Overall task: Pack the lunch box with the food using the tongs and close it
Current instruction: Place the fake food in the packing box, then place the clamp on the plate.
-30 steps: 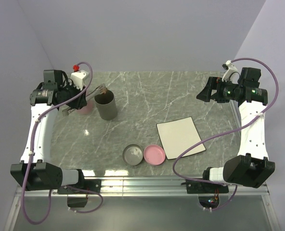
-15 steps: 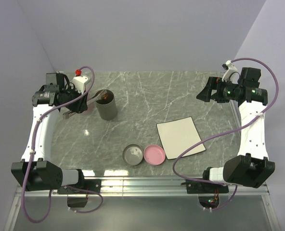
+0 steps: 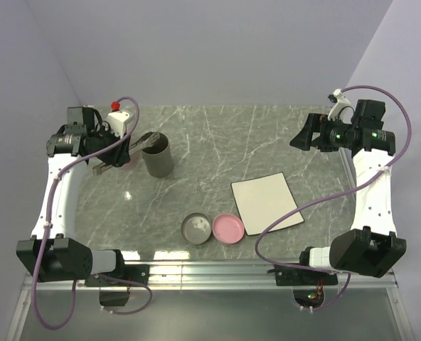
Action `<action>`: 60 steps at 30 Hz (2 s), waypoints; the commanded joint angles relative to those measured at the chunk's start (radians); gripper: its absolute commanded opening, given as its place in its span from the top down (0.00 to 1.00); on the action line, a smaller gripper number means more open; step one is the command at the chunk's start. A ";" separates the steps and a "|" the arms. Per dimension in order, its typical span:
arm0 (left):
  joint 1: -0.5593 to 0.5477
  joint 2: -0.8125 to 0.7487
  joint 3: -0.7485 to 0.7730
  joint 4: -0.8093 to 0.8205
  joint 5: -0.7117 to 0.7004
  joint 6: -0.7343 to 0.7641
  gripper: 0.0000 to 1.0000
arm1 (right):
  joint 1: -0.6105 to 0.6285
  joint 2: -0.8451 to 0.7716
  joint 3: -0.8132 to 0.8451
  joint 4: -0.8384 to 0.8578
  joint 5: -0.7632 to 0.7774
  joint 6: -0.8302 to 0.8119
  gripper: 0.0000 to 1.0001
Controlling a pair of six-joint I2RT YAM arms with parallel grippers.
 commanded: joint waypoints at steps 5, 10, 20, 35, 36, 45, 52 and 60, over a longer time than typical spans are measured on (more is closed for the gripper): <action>-0.010 -0.007 0.158 -0.028 0.082 0.025 0.57 | -0.008 -0.002 0.035 0.002 -0.020 -0.001 0.00; -0.143 -0.006 0.167 0.034 0.013 -0.010 0.58 | -0.008 0.002 0.038 0.002 -0.020 0.001 0.00; -0.562 0.039 0.040 0.279 -0.013 -0.088 0.57 | -0.016 -0.004 0.038 0.008 -0.005 0.010 0.00; -0.986 0.418 0.052 0.675 -0.139 -0.153 0.55 | -0.169 -0.004 0.031 0.025 -0.089 0.038 0.00; -0.996 0.437 0.063 0.689 -0.147 -0.151 0.54 | -0.175 -0.005 0.028 0.025 -0.095 0.039 0.00; -1.035 0.614 0.178 0.732 -0.155 -0.150 0.52 | -0.191 -0.012 0.011 0.036 -0.120 0.045 0.00; -1.058 0.708 0.221 0.773 -0.168 -0.142 0.52 | -0.192 -0.001 0.003 0.040 -0.126 0.044 0.00; -1.075 0.746 0.207 0.782 -0.182 -0.116 0.49 | -0.192 0.010 0.006 0.040 -0.131 0.042 0.00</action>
